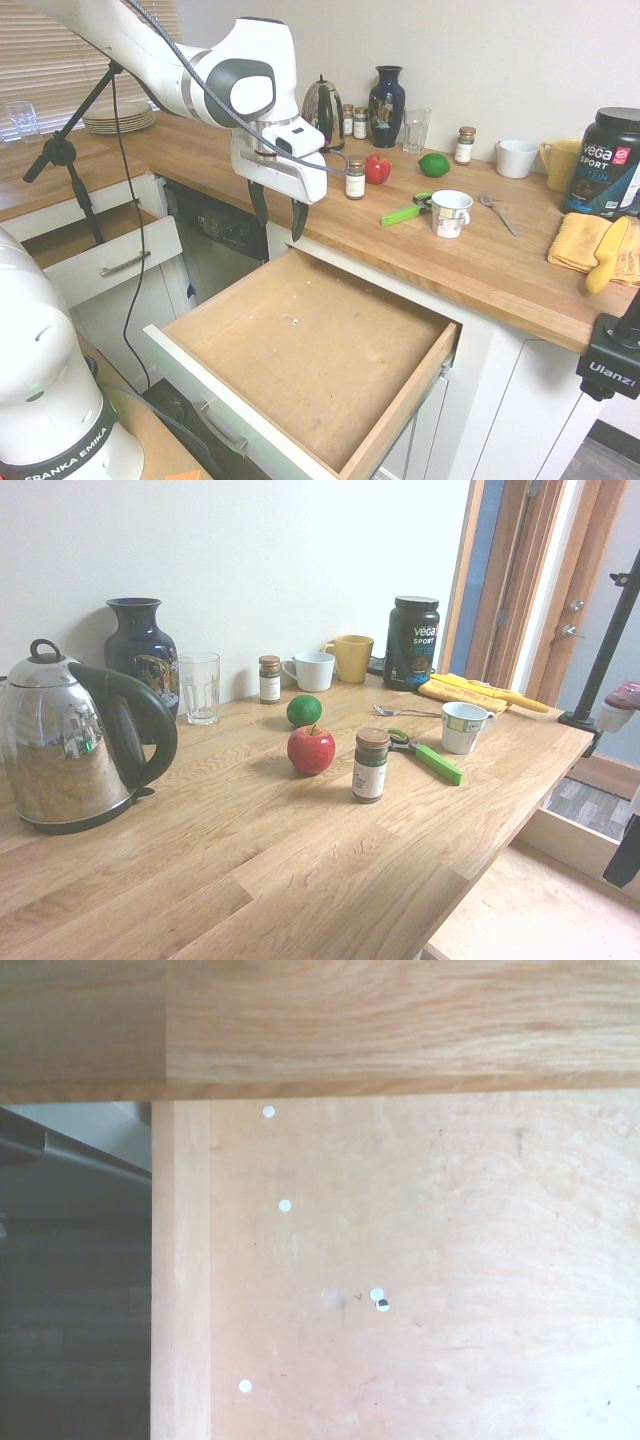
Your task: Put cup in the drawer
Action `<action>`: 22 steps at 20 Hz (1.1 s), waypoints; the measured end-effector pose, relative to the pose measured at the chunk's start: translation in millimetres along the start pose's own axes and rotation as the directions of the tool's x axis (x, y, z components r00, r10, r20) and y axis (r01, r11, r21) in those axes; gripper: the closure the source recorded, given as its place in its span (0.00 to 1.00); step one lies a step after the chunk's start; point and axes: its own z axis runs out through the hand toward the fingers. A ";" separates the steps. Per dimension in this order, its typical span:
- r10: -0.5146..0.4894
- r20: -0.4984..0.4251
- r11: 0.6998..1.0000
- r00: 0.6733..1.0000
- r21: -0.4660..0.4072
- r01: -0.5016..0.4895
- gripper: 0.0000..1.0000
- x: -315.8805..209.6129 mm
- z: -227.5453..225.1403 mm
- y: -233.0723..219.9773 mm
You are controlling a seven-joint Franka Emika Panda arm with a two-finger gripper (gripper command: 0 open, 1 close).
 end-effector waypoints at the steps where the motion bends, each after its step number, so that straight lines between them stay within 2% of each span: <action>1: 0.000 0.000 1.000 1.000 -0.001 0.000 0.00 0.0 0.1 0.0; 6: -0.035 -0.027 0.999 0.999 -0.014 0.035 0.00 10.3 -3.6 -5.0; 10: -0.067 -0.020 0.998 0.998 -0.022 0.067 0.00 42.9 -17.4 -12.8; 22: 0.038 -0.009 0.999 0.999 -0.022 -0.038 0.00 142.8 -62.0 -37.2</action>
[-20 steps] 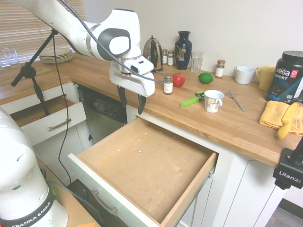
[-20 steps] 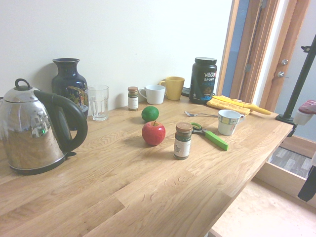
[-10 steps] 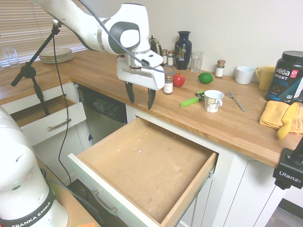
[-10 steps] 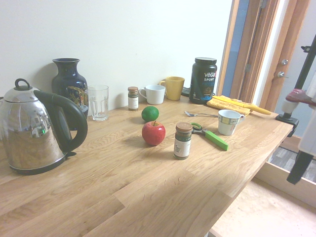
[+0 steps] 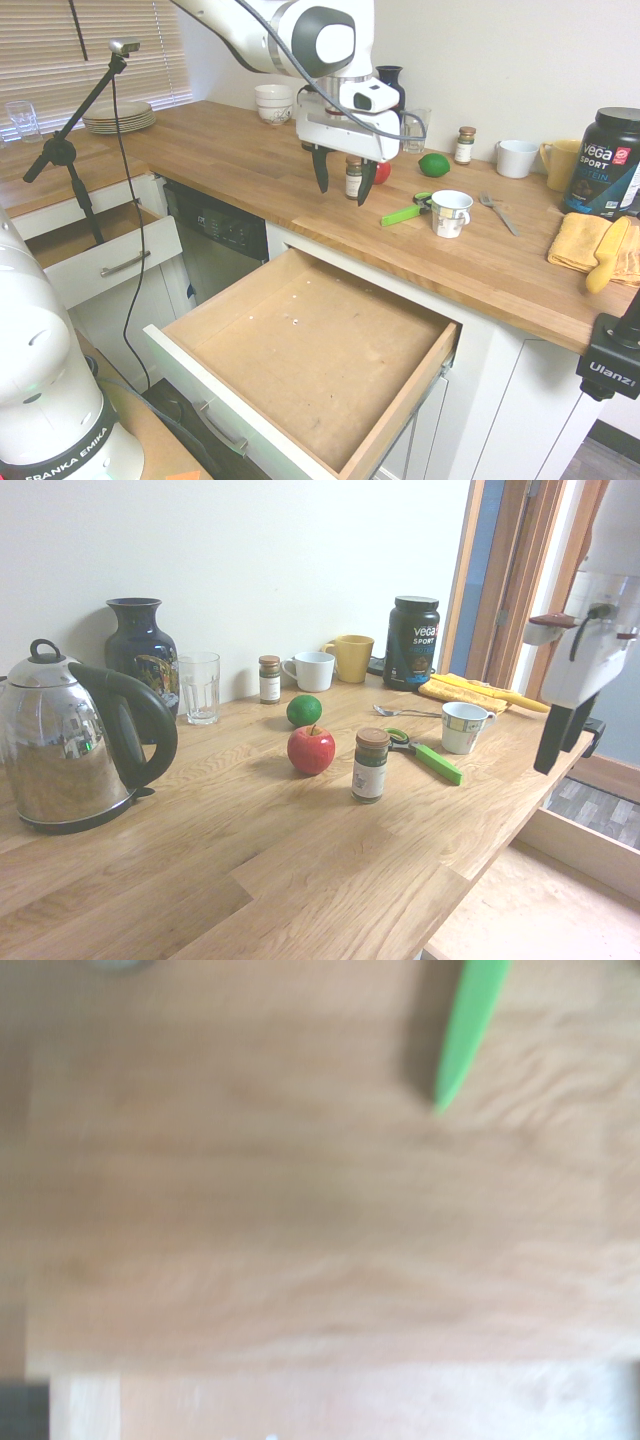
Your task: Put cup in the drawer
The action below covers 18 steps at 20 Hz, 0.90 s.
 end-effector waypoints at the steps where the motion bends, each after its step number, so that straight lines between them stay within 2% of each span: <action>1: 0.010 0.000 1.000 1.000 -0.001 -0.010 0.00 8.5 -3.3 -2.0; 6: 0.060 0.007 0.998 0.998 0.004 -0.060 0.00 51.6 -12.7 -12.7; 18: 0.138 0.010 0.990 0.990 0.000 -0.138 0.00 139.5 3.4 -39.0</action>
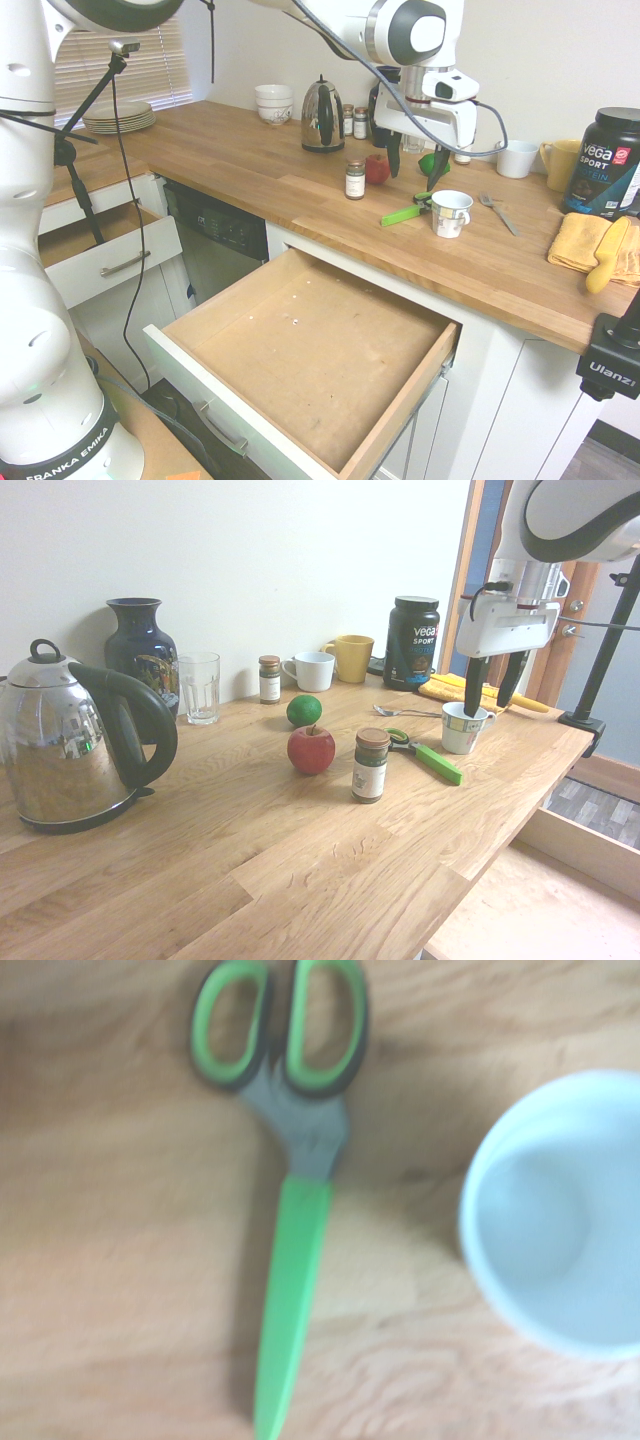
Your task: Put cup in the drawer
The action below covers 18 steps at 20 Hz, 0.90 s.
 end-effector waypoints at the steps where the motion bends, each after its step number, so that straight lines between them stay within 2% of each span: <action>1: 0.006 0.001 1.000 1.000 -0.001 -0.006 0.00 5.7 1.5 -1.2; 7: 0.029 0.008 1.000 1.000 -0.002 -0.029 0.00 32.2 13.0 -10.0; 18: 0.024 0.030 0.999 0.999 -0.025 -0.023 0.00 48.2 47.2 -33.0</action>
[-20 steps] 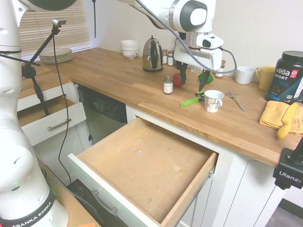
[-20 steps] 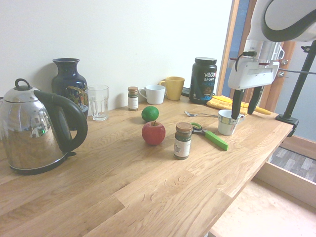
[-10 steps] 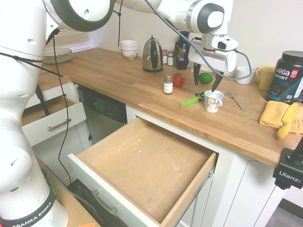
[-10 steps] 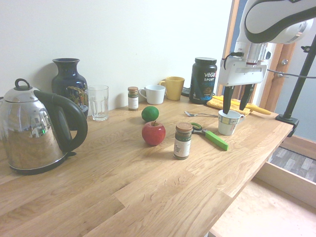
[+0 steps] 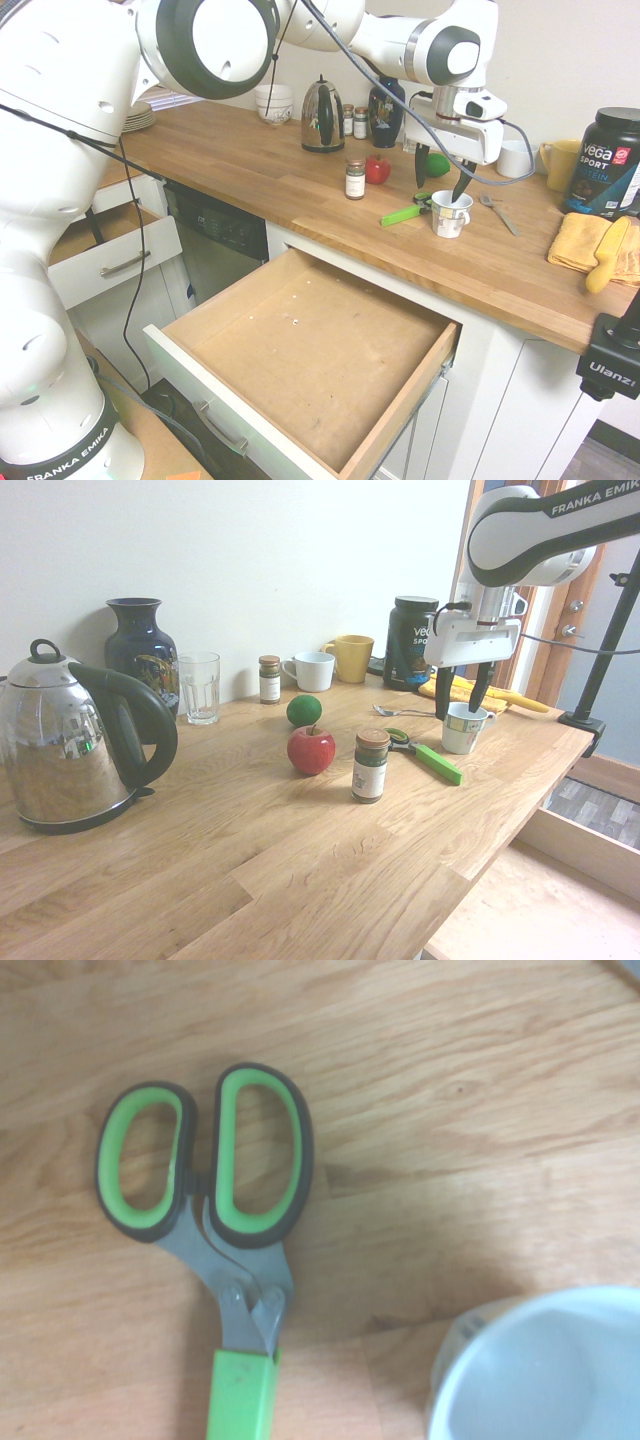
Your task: Put cup in the drawer
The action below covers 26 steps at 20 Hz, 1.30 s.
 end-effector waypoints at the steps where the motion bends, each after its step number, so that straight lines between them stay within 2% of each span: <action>1: 0.000 0.003 1.000 1.000 -0.004 0.000 0.00 0.6 3.9 -1.0; 11: 0.002 0.032 0.999 0.999 -0.035 -0.001 0.00 4.0 38.6 -3.4; 12: 0.003 0.033 0.999 0.999 -0.036 -0.001 1.00 4.1 39.8 -3.4; 26: 0.014 0.036 0.999 0.999 -0.034 -0.012 1.00 9.8 49.8 -0.4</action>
